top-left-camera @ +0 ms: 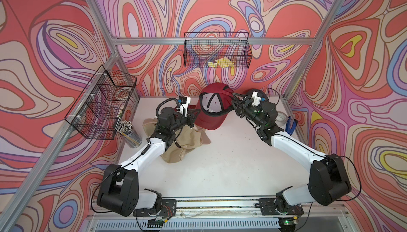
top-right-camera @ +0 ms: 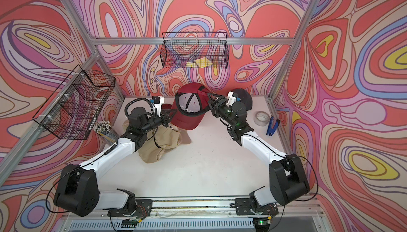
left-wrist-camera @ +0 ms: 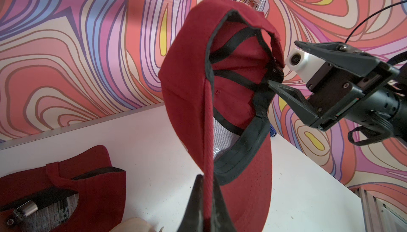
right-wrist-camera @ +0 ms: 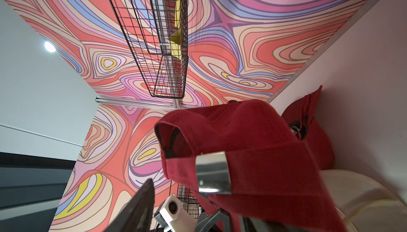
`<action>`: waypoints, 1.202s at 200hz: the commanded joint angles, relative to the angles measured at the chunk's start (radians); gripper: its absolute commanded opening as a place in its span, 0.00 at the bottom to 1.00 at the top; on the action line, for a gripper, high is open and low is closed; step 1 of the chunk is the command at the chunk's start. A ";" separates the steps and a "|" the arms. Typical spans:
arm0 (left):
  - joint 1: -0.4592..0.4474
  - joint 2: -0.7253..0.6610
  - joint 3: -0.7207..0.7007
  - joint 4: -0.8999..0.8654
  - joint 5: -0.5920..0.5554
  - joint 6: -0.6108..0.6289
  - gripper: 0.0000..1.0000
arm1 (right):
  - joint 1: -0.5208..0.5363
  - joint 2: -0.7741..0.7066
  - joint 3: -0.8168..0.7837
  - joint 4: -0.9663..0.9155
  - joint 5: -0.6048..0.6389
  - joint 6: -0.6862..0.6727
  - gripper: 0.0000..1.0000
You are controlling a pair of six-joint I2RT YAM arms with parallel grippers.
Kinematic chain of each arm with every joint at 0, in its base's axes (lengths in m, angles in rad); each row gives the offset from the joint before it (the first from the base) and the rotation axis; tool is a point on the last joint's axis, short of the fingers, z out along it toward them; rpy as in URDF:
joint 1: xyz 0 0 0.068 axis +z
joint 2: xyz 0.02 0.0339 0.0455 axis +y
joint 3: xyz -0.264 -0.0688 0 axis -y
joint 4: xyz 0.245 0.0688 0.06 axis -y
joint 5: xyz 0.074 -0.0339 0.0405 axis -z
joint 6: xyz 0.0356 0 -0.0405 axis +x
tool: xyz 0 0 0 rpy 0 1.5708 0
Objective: Open the adjustable buckle of the baseball cap
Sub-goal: Pick up the baseball cap from the center of the board.
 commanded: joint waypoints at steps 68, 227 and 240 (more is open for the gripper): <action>-0.011 0.002 -0.027 0.115 0.046 -0.004 0.00 | -0.014 0.041 0.023 0.057 0.059 0.006 0.41; -0.106 0.077 0.050 -0.045 0.047 0.074 0.20 | -0.073 0.133 0.137 0.111 -0.134 -0.095 0.00; -0.109 0.101 0.085 -0.093 0.060 0.066 0.27 | -0.074 0.151 0.206 0.021 -0.203 -0.174 0.00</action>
